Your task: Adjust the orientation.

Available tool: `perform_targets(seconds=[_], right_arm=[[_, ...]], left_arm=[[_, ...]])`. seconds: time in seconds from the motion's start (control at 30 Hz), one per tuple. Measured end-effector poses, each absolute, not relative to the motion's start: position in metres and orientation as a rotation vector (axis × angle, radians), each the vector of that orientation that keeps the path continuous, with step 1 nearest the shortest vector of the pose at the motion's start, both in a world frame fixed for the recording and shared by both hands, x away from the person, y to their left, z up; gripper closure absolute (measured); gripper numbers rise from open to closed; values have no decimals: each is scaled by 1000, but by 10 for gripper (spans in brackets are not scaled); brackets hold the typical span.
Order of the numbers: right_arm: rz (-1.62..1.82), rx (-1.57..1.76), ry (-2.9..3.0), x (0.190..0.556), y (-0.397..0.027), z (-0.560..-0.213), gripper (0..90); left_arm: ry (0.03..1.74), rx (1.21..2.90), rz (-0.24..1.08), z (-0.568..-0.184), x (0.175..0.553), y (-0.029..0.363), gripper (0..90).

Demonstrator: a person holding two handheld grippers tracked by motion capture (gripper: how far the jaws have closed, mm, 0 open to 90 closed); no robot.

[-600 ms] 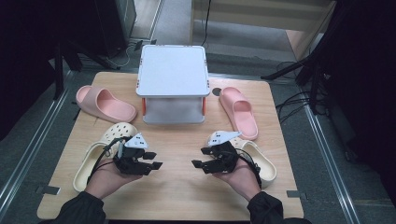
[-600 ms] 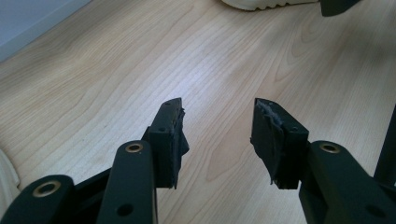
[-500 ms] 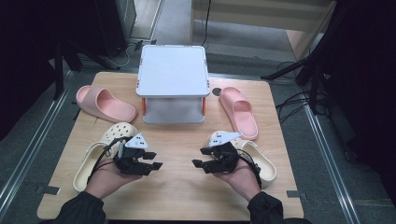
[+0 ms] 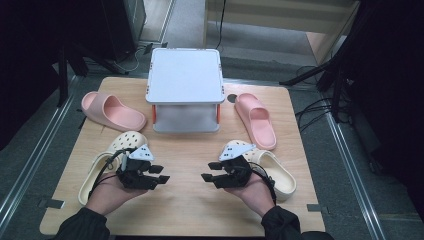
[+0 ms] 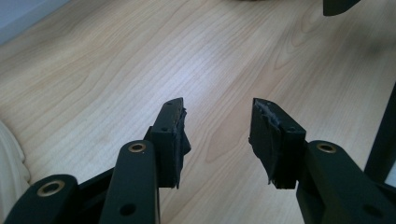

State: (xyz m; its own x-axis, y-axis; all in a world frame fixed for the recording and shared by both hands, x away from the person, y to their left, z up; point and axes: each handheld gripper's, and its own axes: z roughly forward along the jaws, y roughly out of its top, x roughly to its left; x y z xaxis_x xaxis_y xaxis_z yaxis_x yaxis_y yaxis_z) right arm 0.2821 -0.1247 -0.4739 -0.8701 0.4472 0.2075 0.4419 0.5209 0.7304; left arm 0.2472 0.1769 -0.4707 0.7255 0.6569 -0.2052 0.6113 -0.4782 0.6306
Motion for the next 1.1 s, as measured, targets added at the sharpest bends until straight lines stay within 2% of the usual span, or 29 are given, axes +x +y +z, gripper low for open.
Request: perform_targets(seconds=[0.07,0.77,1.1], right_arm=[[1310,843,2752,285,-125,-473,545],[1164,685,2843,285,-106,-475,521],[1155,683,2855,287,-103,-475,523]], left_arm=[[973,2212,53,-468,246,178,552],[1078,2164,135,-449,231,222,568],[1200,2148,163,-448,222,254,564]])
